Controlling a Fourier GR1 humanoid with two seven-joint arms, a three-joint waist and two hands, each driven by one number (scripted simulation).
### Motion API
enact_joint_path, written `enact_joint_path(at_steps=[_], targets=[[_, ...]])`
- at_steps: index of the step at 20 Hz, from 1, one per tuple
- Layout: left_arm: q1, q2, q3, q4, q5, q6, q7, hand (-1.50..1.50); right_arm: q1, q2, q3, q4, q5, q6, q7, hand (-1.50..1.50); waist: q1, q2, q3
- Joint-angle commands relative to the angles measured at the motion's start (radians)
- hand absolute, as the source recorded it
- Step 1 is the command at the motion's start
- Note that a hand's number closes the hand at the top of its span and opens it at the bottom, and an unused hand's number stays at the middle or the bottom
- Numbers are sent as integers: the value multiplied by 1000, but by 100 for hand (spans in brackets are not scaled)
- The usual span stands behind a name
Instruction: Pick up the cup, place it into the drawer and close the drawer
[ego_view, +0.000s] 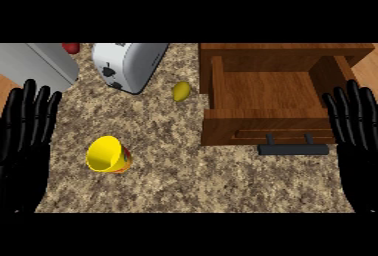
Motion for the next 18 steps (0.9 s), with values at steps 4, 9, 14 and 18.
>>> enact_joint_path(at_steps=[4,9,14,18], targets=[[75,-97,-74,-18,-214,160,-23,-150,-28,-17,-24,22,-13,27,-11,-150,16,-22,8],[14,-102,-132,73,-83,404,44,-150,9,-9,-10,-16,-113,67,70,-150,6,-21,8],[-22,-103,-246,130,-136,525,20,-150,-89,-5,-16,28,-89,47,129,-150,11,-21,8],[-57,-103,-152,129,-83,445,28,-150,-46,24,2,71,-70,73,23,-150,12,-21,8]])
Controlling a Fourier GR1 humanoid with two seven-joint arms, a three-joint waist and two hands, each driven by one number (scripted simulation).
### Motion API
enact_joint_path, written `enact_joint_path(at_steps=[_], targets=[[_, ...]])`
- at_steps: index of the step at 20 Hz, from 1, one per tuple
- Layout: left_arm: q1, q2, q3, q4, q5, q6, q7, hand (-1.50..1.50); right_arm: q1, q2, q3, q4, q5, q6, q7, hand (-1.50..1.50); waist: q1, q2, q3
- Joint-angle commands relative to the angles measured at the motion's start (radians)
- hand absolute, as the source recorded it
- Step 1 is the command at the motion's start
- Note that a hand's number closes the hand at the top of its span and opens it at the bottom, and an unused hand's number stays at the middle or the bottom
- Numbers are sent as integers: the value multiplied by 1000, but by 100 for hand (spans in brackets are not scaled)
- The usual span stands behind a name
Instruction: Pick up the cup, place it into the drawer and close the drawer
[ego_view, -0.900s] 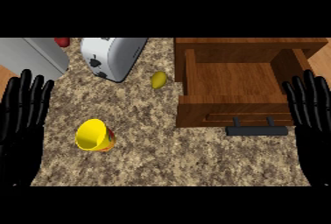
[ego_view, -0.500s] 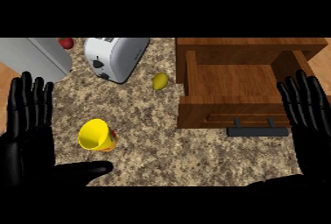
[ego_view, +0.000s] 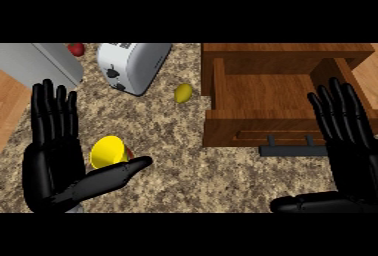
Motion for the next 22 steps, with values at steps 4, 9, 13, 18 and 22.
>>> enact_joint_path(at_steps=[4,9,13,18,22], targets=[[-10,15,34,27,26,-9,3,-150,-10,30,27,10,47,-19,10,-150,2,0,0],[-72,-6,-21,86,-23,103,14,-150,-34,30,14,8,36,-12,19,-150,0,0,0],[-79,-1,56,101,8,28,29,-150,-23,-2,-59,41,-16,37,-28,-150,0,0,0],[47,-5,-3,101,27,74,-48,-150,29,16,-20,-8,16,33,-40,-150,0,-1,0],[70,-6,11,120,57,85,-66,-150,-95,-27,-77,-20,-15,8,111,-150,3,-1,0]])
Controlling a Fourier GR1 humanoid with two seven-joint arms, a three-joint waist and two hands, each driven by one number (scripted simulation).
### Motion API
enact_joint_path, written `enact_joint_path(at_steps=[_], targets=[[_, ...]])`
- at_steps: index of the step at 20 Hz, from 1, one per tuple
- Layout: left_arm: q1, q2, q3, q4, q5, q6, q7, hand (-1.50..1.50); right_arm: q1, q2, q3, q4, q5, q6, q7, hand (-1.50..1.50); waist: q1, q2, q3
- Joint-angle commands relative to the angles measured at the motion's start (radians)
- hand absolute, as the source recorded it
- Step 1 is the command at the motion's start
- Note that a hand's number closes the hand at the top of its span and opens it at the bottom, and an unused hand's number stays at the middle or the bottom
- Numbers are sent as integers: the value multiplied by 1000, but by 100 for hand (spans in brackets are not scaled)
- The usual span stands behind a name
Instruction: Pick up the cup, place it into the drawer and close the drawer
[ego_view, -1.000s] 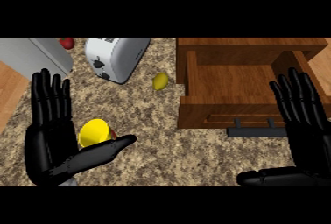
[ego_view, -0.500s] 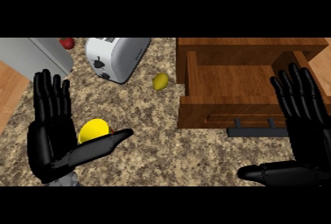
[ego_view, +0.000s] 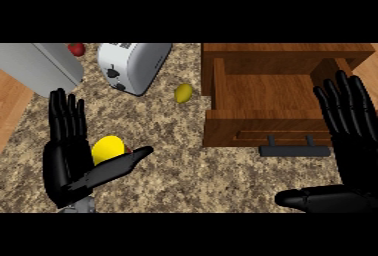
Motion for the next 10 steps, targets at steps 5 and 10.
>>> enact_joint_path(at_steps=[5,10], targets=[[161,-2,38,73,104,-50,-150,-150,15,23,22,-32,17,-13,6,-150,2,0,-1],[180,-2,58,82,102,-38,-167,-150,-68,-21,-56,19,-46,11,36,-150,3,0,0]])
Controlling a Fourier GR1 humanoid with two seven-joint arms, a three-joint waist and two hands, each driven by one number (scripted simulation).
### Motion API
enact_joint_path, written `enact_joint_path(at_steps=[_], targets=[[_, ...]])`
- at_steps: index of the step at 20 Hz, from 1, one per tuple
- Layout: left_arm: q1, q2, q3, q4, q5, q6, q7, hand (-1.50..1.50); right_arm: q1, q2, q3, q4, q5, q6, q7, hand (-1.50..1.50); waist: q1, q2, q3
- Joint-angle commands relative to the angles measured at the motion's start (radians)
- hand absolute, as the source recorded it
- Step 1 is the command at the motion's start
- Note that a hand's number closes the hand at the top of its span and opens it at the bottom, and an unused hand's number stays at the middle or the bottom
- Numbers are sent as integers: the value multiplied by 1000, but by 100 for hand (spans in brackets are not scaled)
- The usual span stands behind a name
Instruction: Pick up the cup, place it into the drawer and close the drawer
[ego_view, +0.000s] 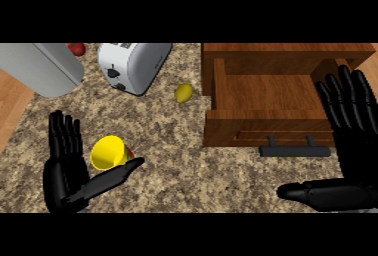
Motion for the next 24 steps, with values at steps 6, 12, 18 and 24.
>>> enact_joint_path(at_steps=[6,12,18,24], targets=[[-1,4,113,199,113,-84,-169,-150,-45,-23,-29,17,-29,22,31,-150,0,0,0],[13,-1,67,359,172,-59,-312,-150,-38,23,42,-16,25,-22,66,-150,0,0,0],[6,-1,122,467,228,-149,-391,-150,43,29,58,-54,43,-1,30,-150,-2,0,0],[-16,5,240,605,262,-246,-519,-150,69,-2,4,-92,-38,46,33,-150,-4,0,0]])
